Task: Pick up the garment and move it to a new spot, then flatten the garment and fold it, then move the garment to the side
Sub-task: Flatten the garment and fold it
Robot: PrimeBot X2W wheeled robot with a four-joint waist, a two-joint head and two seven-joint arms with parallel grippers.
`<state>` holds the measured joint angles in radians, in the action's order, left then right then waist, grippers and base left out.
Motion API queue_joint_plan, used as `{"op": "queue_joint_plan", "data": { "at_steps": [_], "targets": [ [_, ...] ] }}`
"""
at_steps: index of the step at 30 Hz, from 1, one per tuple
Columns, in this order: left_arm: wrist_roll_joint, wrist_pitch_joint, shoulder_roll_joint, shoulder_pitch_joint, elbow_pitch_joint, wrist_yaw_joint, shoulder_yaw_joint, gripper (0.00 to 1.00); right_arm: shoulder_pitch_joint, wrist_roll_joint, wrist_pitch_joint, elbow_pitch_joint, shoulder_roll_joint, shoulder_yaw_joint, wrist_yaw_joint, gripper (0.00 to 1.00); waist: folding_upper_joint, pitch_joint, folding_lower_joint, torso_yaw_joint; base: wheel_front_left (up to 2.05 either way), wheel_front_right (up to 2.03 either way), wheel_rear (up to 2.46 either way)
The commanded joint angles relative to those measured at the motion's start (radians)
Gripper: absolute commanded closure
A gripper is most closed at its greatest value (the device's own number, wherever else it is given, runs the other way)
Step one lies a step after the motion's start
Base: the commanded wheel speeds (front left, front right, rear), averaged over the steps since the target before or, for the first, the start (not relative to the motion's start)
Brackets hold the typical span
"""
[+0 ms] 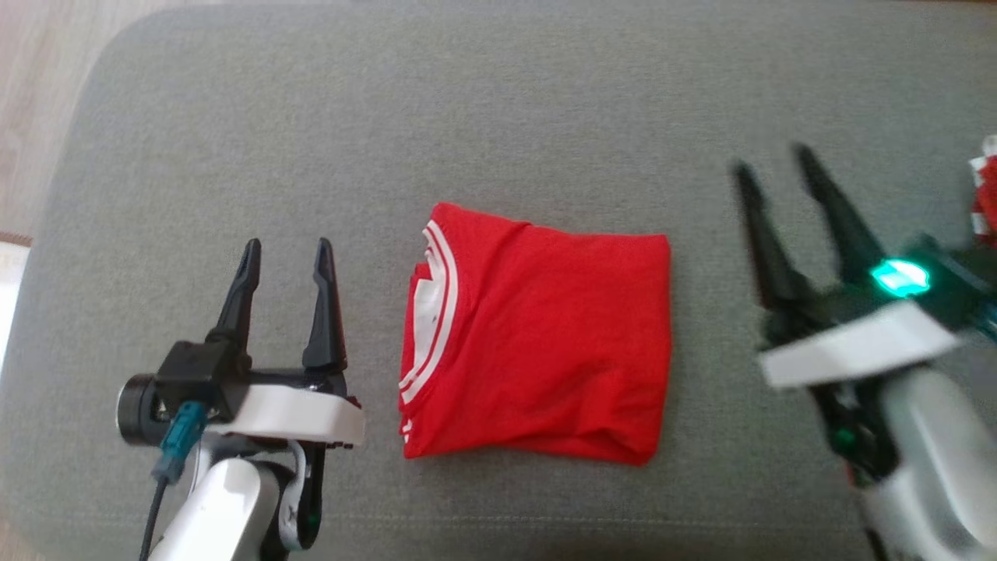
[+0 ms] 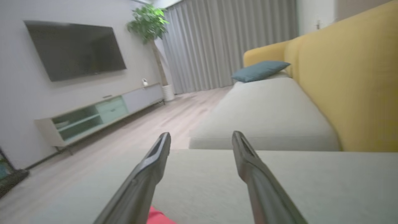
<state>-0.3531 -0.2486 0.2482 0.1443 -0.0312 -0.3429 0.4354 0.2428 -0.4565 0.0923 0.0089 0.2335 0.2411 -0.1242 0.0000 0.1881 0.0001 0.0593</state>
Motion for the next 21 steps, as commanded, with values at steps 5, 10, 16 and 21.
{"op": "queue_joint_plan", "data": {
  "at_steps": [5, 10, 16, 21],
  "targets": [
    [0.01, 0.003, 0.038, 0.003, -0.033, -0.013, -0.051, 0.0, -0.137, 0.082, -0.049, -0.106, 0.014, -0.155, -0.007, 0.0, 0.0, -0.032, -0.0001, -0.028, 0.0, 0.0, 0.0],
    [0.006, 0.011, 0.054, -0.029, -0.031, -0.018, -0.054, 0.0, -0.241, 0.126, -0.095, -0.165, -0.005, -0.228, -0.007, 0.0, 0.0, -0.073, -0.0001, -0.05, 0.0, 0.0, 0.0],
    [-0.002, 0.028, 0.075, -0.08, -0.024, -0.019, -0.047, 0.0, -0.314, 0.16, -0.141, -0.2, -0.029, -0.242, -0.007, 0.0, 0.0, -0.125, -0.0001, -0.068, 0.0, 0.0, 0.0],
    [-0.007, 0.039, 0.083, -0.109, -0.024, -0.025, -0.045, 0.0, -0.343, 0.171, -0.161, -0.215, -0.037, -0.244, -0.007, 0.0, 0.0, -0.156, -0.0001, -0.075, 0.0, 0.0, 0.0]
  ]
}}
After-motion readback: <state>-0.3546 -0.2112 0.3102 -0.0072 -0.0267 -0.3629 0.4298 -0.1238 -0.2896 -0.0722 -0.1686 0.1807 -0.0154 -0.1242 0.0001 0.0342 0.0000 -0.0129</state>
